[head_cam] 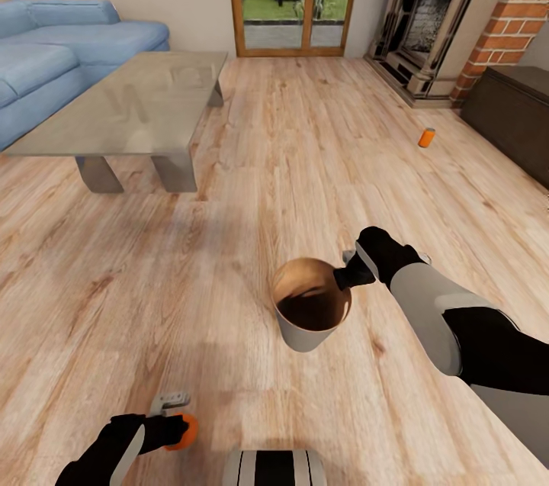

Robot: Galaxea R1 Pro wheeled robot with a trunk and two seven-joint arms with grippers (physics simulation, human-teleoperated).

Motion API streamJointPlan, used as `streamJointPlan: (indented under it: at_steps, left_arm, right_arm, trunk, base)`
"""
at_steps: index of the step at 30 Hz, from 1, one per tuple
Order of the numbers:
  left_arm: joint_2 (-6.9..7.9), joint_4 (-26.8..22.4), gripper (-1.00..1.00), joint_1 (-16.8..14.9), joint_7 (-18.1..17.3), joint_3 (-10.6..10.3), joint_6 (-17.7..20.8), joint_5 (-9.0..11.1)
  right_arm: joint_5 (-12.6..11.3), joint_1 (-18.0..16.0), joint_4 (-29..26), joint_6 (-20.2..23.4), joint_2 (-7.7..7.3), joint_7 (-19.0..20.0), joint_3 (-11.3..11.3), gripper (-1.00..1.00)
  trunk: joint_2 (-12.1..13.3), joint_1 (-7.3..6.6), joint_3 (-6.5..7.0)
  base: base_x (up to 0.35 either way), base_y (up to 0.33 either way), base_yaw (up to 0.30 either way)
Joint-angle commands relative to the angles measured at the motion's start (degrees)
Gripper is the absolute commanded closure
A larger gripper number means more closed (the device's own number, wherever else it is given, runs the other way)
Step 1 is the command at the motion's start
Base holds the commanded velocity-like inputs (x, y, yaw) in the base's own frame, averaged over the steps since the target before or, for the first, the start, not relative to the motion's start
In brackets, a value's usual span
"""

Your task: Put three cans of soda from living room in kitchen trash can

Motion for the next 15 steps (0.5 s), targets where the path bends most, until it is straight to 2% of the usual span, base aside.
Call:
streamJointPlan:
  at_steps: [1,15]
  left_arm:
    - [-0.01,0.0,1.0,0.0,0.0,0.0,0.0,-0.1]
    - [-0.03,0.1,1.0,0.0,-0.1,0.0,0.2,-0.2]
  right_arm:
    - [-1.5,0.0,0.0,0.2,0.0,0.3,-0.5,1.0]
    - [-1.5,0.1,0.2,0.2,-0.01,0.3,-0.7,1.0]
  trunk:
    - [0.0,-0.03,0.23]
    - [0.2,-0.39,3.33]
  base:
    - [0.0,0.0,0.0]
    - [0.0,0.0,0.0]
